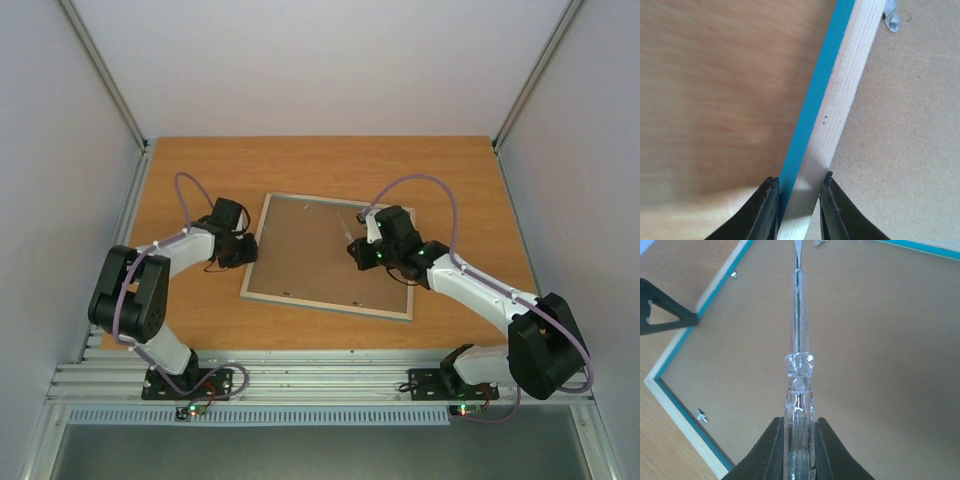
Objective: Take the photo out of the frame
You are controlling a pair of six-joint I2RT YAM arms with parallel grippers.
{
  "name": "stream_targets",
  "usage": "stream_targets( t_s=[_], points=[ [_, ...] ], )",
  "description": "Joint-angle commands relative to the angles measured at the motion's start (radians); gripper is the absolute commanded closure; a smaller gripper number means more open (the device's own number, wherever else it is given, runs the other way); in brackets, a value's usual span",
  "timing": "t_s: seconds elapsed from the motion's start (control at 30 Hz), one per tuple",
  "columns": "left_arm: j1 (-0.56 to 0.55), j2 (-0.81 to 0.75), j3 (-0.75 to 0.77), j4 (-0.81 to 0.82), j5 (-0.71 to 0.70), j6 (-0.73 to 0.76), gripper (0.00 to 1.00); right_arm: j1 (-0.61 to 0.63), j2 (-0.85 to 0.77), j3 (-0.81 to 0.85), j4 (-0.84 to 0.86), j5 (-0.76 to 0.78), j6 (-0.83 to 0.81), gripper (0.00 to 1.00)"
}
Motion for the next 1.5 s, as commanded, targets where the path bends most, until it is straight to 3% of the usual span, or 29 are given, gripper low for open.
stream_targets(
  t_s=[0.0, 0.23, 1.0, 1.47],
  points=[
    [-0.052, -0.037, -0.089, -0.035, 0.028, -0.092, 0.79, -0.003, 0.051, 0.066, -0.03, -0.114, -0.018, 0.99],
    [-0.111, -0.126, -0.174, 0.007, 0.037, -0.178, 0.79, 0.022, 0.172, 0.177, -0.119, -0.228, -0.037, 0.99],
    [-0.172, -0.23, -0.31, 0.068, 0.076, -0.241, 0.79, 0.174, 0.689, 0.695, -0.459, -0.257, -0.085, 0.99],
    [-0.173, -0.24, -0.324, 0.072, 0.082, -0.238, 0.79, 0.204, 0.824, 0.819, -0.519, -0.268, -0.092, 0.99]
  ],
)
